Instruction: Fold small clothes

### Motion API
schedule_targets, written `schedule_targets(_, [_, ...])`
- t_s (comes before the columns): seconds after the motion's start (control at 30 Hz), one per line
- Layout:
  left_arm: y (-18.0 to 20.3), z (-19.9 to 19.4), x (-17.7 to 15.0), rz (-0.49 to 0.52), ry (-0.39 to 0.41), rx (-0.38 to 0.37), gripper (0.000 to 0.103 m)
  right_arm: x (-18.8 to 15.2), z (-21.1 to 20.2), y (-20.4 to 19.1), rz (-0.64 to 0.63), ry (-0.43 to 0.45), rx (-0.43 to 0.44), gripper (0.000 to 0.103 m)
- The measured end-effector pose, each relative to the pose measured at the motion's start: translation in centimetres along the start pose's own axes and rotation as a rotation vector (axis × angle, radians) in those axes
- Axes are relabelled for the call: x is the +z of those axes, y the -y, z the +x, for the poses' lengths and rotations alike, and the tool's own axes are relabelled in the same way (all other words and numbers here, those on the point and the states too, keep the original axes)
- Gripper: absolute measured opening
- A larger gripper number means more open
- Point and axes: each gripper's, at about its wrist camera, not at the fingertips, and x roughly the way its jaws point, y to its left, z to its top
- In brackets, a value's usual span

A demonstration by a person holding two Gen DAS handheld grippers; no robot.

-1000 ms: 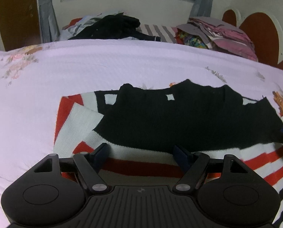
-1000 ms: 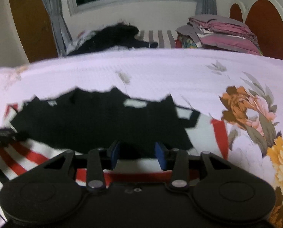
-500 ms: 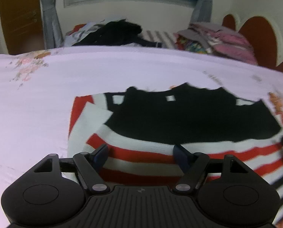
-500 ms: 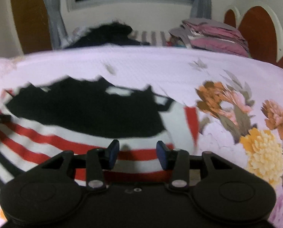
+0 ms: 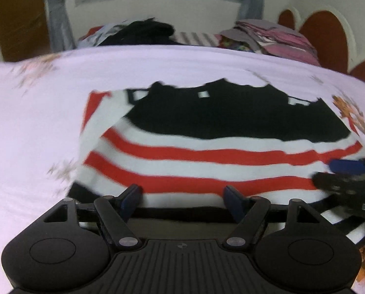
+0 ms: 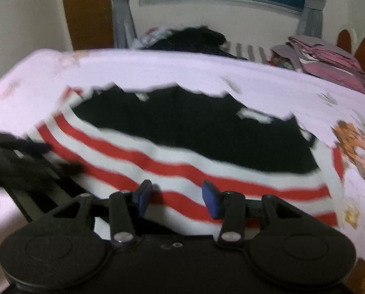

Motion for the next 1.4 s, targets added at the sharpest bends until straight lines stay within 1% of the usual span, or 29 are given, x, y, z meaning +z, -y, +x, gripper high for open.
schedule_targets(0.1, [-0.8,-0.4,-0.4,-0.010,-0.002,0.001,0.074,-1.1,-1.2,1.7,0.035,0.011,-0.001,0.044])
schedule_targets(0.27, [-1.2,-0.8,-0.7,-0.020,-0.004,0.007,0.074,-2.7,-2.7,2.0,0.022,0.021,-0.039,0.044])
schedule_targets(0.33, [-1.3,-1.2,-0.6,-0.029,-0.006,0.013,0.074,-3.2,-3.9,2.3,0.045,0.048,-0.052,0.045])
schedule_targets(0.37, [-1.3,-1.2,-0.7,-0.028,-0.006,0.013,0.074,-3.6,-4.1,2.4,0.051,0.047,-0.077,0.045])
schedule_targets(0.4, [-1.4,-1.2,-0.7,-0.024,-0.006,0.009,0.074,-4.0,-3.7,2.7,0.053,0.017,-0.109,0.049])
schedule_targets(0.47, [-1.7,-1.1,-0.8,-0.018,-0.007,-0.002,0.074,-4.9,-3.7,3.8,0.092,0.019,-0.091,0.049])
schedule_targets(0.53, [-1.9,-1.2,-0.8,-0.012,-0.007,-0.008,0.074,-4.7,-3.9,4.0,0.111,0.006,-0.098,0.049])
schedule_targets(0.63, [-2.2,-1.6,-0.7,-0.018,-0.012,-0.021,0.075,-4.3,-4.4,3.4,0.142,0.009,-0.123,0.050])
schedule_targets(0.77, [-2.9,-2.6,-0.6,-0.036,-0.023,-0.043,0.075,-4.2,-5.4,2.5,0.221,0.020,-0.084,0.052])
schedule_targets(0.87, [-3.4,-3.6,-0.8,-0.049,-0.032,-0.065,0.075,-3.4,-5.5,0.6,0.196,0.022,-0.075,0.054])
schedule_targets(0.93, [-4.0,-4.4,-1.0,-0.071,-0.048,-0.089,0.075,-2.8,-5.6,-0.4,0.201,0.030,-0.056,0.057])
schedule_targets(0.97, [-4.4,-4.7,-1.2,-0.087,-0.057,-0.096,0.076,-2.5,-5.6,-0.9,0.202,0.032,-0.048,0.057])
schedule_targets(1.03, [-5.3,-5.6,-1.8,-0.128,-0.070,-0.113,0.088,-1.9,-5.6,-2.1,0.189,0.037,-0.033,0.057])
schedule_targets(1.07, [-5.7,-6.2,-2.2,-0.148,-0.068,-0.119,0.090,-1.7,-5.5,-2.6,0.181,0.039,-0.024,0.057])
schedule_targets(1.13, [-6.6,-6.9,-3.1,-0.183,-0.067,-0.126,0.091,-1.2,-5.5,-3.7,0.162,0.045,-0.009,0.058])
schedule_targets(1.2, [-7.8,-7.3,-4.2,-0.261,-0.094,-0.149,0.091,-0.9,-5.4,-4.6,0.159,0.051,0.007,0.058])
schedule_targets(1.3, [-9.6,-7.2,-6.2,-0.432,-0.132,-0.226,0.091,-0.8,-5.1,-5.4,0.159,0.049,0.013,0.059])
schedule_targets(1.33, [-10.0,-7.0,-6.8,-0.474,-0.128,-0.255,0.091,-0.8,-5.0,-5.6,0.162,0.048,0.015,0.059])
schedule_targets(1.4, [-10.2,-6.2,-7.6,-0.523,-0.119,-0.293,0.091,-0.8,-4.7,-5.9,0.172,0.045,0.019,0.059])
